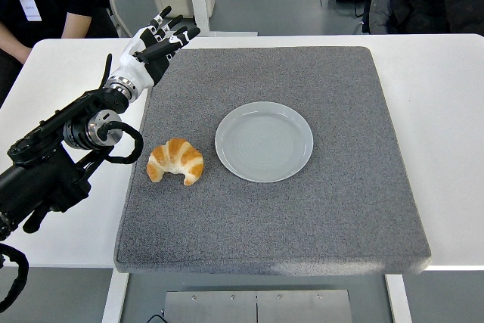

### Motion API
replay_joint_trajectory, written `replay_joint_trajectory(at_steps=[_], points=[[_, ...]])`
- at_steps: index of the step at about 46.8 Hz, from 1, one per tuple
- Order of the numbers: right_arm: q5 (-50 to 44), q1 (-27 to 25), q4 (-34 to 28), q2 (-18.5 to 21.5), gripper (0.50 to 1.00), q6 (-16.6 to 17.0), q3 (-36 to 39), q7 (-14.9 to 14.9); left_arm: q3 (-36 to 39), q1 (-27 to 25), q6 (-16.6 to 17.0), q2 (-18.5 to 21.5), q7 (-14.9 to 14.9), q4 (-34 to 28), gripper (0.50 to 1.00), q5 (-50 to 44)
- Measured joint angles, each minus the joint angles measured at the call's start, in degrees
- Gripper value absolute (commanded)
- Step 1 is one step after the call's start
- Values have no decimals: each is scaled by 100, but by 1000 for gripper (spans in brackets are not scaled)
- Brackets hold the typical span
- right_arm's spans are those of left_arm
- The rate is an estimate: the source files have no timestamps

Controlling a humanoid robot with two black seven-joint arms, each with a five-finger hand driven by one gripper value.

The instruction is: Place the bread on the plate

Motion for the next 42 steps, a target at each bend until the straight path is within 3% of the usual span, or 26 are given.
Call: replay_joint_trajectory(at_steps=[17, 42], points=[[0, 0, 0, 0, 1000, 0, 0, -1, 2, 3, 0, 5, -206, 0, 972, -4], [0, 0, 0, 0, 1000, -2, 0, -1, -4, 10, -178, 36, -143, 0, 968, -39]])
